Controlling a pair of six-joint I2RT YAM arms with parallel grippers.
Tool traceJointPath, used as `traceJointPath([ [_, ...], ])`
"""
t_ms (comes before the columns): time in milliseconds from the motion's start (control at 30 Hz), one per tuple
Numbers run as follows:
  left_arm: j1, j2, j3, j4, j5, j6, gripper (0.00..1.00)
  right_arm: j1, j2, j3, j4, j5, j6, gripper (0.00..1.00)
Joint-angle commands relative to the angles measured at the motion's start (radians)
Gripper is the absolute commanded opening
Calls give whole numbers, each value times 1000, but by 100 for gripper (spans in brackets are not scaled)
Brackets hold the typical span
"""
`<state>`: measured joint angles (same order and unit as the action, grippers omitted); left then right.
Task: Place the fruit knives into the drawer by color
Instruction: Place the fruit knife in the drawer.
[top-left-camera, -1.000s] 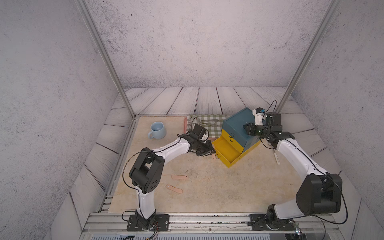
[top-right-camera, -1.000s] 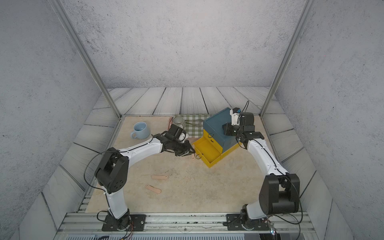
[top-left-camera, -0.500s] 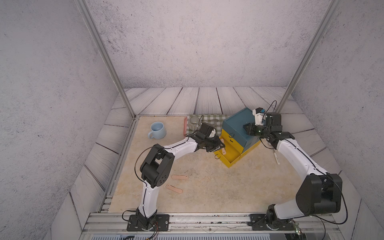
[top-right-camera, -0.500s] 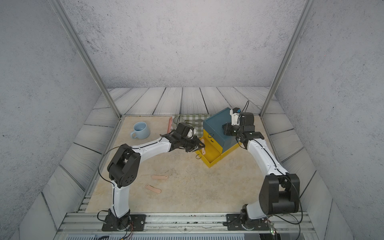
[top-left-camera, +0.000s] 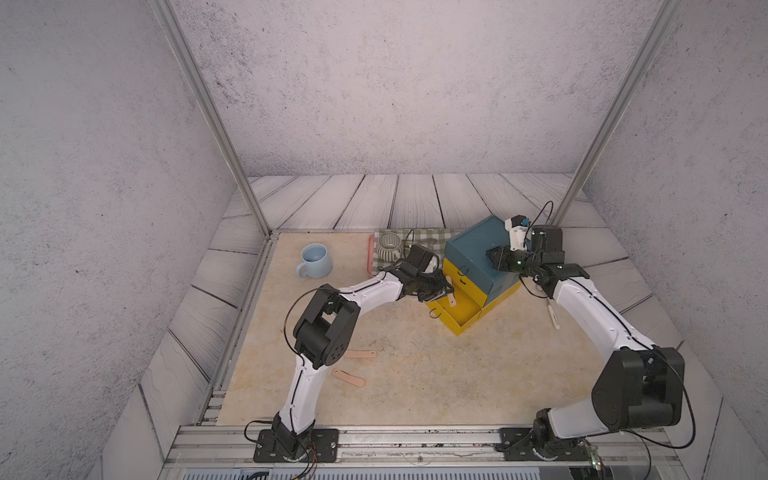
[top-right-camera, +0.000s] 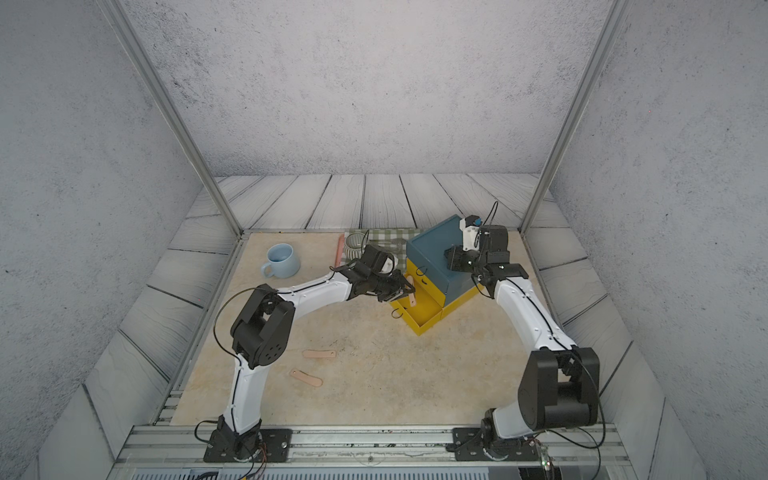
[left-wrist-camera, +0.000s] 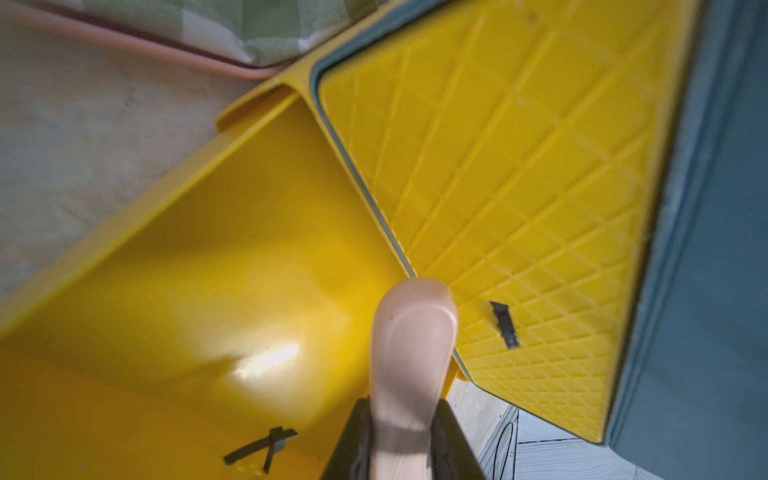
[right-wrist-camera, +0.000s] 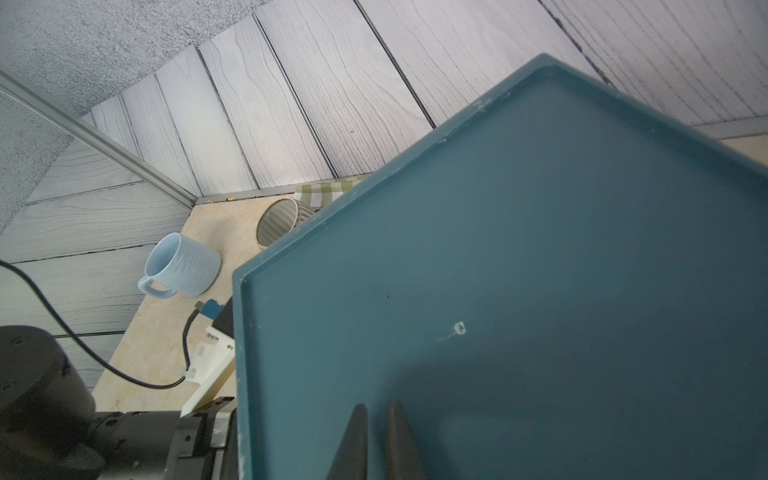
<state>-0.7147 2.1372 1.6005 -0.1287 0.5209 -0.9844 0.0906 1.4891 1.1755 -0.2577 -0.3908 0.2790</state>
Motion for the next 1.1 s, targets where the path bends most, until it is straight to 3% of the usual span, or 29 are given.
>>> traceJointPath([
  [0, -6, 23, 24, -27, -18, 12, 15, 6, 121, -143, -443, 77, 3, 13],
  [667, -5, 79, 50, -43, -14, 17, 21, 6, 122, -143, -445, 79, 0, 13],
  [1067, -5, 90, 78, -66, -8, 34, 39, 6, 120, -146, -446, 82, 0, 14],
])
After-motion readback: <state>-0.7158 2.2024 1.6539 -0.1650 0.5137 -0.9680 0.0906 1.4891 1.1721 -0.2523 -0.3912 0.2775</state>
